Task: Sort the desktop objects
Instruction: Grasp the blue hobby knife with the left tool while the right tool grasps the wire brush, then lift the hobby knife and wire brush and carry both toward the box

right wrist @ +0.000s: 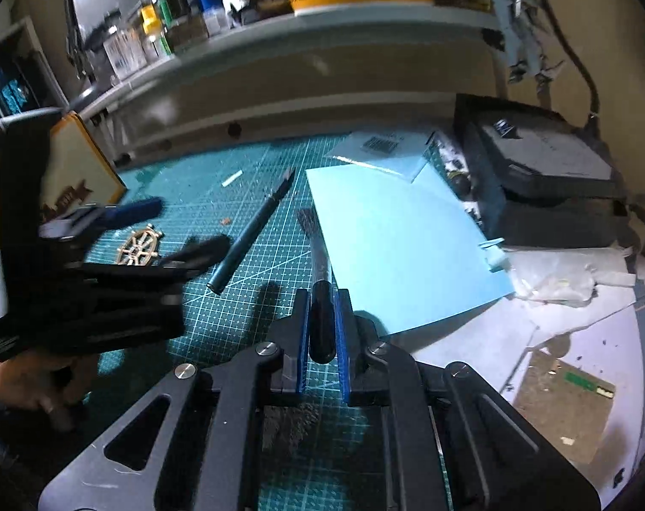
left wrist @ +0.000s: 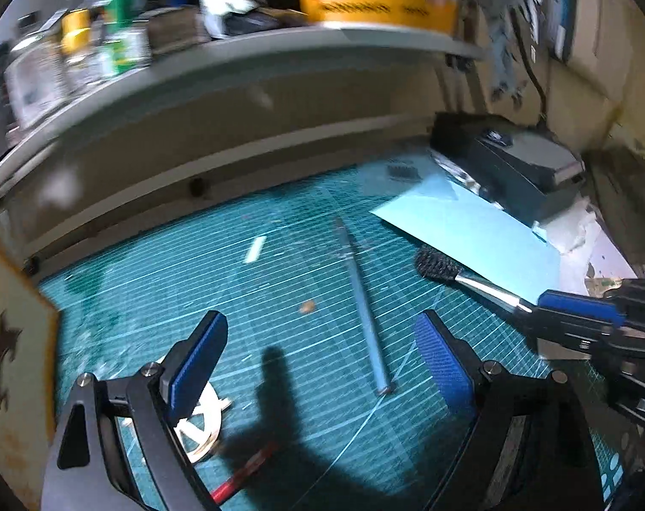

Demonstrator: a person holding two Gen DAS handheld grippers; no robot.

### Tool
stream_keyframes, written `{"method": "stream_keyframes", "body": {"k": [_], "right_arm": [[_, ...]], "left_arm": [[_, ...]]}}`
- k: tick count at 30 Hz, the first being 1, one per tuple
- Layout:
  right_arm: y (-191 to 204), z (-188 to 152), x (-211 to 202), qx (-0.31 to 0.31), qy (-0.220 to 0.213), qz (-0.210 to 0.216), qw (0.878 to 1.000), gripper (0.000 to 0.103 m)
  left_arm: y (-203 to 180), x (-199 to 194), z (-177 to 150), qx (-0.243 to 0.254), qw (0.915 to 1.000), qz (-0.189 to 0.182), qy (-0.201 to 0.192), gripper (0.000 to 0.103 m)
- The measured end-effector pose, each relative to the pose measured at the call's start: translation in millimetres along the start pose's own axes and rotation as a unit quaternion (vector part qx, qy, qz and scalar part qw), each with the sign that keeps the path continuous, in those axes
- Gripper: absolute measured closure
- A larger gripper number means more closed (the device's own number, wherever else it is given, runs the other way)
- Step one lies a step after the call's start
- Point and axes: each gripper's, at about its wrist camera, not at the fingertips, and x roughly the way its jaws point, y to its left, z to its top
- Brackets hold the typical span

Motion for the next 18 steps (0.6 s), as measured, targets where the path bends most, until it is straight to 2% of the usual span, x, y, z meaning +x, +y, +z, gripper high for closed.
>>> {"method": "stream_keyframes", "body": {"k": [2, 3, 5, 8, 10, 11, 12, 18], "right_arm": [[-5, 2, -4, 0.003, -0.005, 0.006, 1.000, 0.092], [-9, 2, -7, 0.008, -0.007, 0.016, 1.000, 0.092], [-14, 2, -10, 0.013, -0.011, 0.025, 1.000, 0.092], [-15, 2, -10, 0.007, -0.011, 0.029, 0.999, 0.092], [-15, 1, -8, 0.005, -0.009, 0.034, 0.999, 0.092], [-16, 0, -8, 0.006, -0.009, 0.037, 0.999, 0.092], [-16, 0, -8, 0.006, -0.008, 0.039, 0.999, 0.092], [-11, -2, -12, 0.001, -0.009, 0.067, 0.998, 0.092]], "left_arm": [[-9, 10, 4, 0.010, 0.9998, -0.012, 0.013, 0.028], [-12, 15, 5, 0.012, 0.9995, -0.018, 0.021, 0.040], [-17, 24, 5, 0.017, 0.9989, -0.021, 0.038, 0.053], [-18, 29, 5, 0.008, 0.9989, -0.021, 0.041, 0.056], [-19, 29, 3, 0.003, 0.9989, -0.022, 0.042, 0.067], [-20, 28, 2, 0.003, 0.9989, -0.021, 0.041, 0.086], [-21, 28, 1, 0.002, 0.9989, -0.020, 0.041, 0.092], [-22, 14, -7, -0.011, 0.9989, -0.025, 0.039, 0.095]]}}
